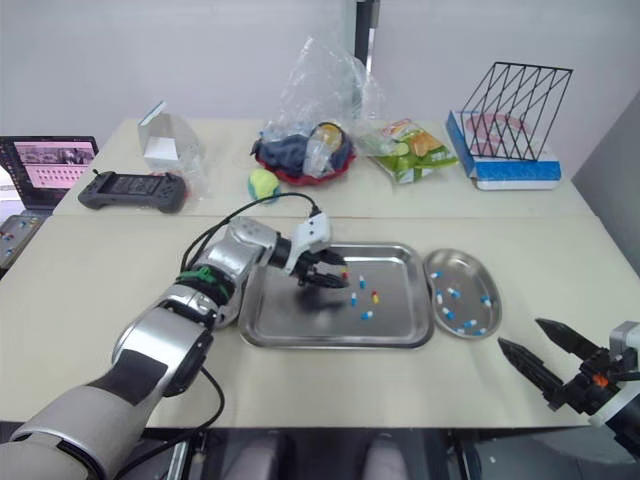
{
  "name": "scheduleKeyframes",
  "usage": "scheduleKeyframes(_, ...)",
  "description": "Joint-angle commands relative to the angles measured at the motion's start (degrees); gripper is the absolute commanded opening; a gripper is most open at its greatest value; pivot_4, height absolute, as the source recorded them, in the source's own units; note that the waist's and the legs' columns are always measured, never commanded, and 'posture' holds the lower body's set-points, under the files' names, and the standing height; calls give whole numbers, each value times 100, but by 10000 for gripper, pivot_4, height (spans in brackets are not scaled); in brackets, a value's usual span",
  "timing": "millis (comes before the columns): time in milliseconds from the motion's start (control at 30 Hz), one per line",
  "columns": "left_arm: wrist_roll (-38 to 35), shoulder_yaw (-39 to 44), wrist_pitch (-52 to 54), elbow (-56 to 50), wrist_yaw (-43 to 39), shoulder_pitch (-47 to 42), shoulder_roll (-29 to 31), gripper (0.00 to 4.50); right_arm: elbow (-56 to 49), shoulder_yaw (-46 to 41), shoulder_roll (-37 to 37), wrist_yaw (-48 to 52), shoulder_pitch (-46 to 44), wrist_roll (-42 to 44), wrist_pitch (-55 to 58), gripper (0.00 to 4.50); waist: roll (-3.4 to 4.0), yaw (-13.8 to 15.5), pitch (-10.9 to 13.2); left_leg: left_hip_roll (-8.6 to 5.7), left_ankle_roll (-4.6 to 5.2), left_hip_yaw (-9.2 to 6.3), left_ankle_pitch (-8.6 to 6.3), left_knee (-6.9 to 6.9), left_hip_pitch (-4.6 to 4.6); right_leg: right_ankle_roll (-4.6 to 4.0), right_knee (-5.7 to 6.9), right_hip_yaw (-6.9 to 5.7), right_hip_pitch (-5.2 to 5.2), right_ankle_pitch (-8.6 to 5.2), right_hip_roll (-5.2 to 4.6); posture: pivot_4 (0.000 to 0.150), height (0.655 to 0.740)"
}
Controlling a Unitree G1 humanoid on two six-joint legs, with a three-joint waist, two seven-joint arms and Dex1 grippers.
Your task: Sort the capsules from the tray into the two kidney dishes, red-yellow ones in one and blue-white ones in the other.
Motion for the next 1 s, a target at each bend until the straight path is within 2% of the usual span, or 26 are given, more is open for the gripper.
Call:
scheduleKeyframes(33, 151, 62, -171, 112, 243, -218, -68, 27170, -116, -223, 64, -34, 63, -3, -148, 45000, 0, -2, 0, 0, 0, 0, 0, 0, 0, 0, 0, 0, 0, 0, 0, 1500, 7346)
scheduleKeyframes(333, 343, 99, -52, 391, 581, -319, -228, 27170, -84, -182, 81, -94, 36, -47, -213, 45000, 0, 2, 0, -1, 0, -1, 0, 0, 0, 1, 1, 0, 0, -1, 0, 1500, 7346)
scheduleKeyframes(1000, 886, -105, 127, 485, 409, -268, -184, 27170, -92, -48, 84, -179, -28, -139, -220, 45000, 1, -9, -1, -3, 0, -1, 0, 0, 3, 2, 4, 0, 0, -1, -2, 1500, 7346)
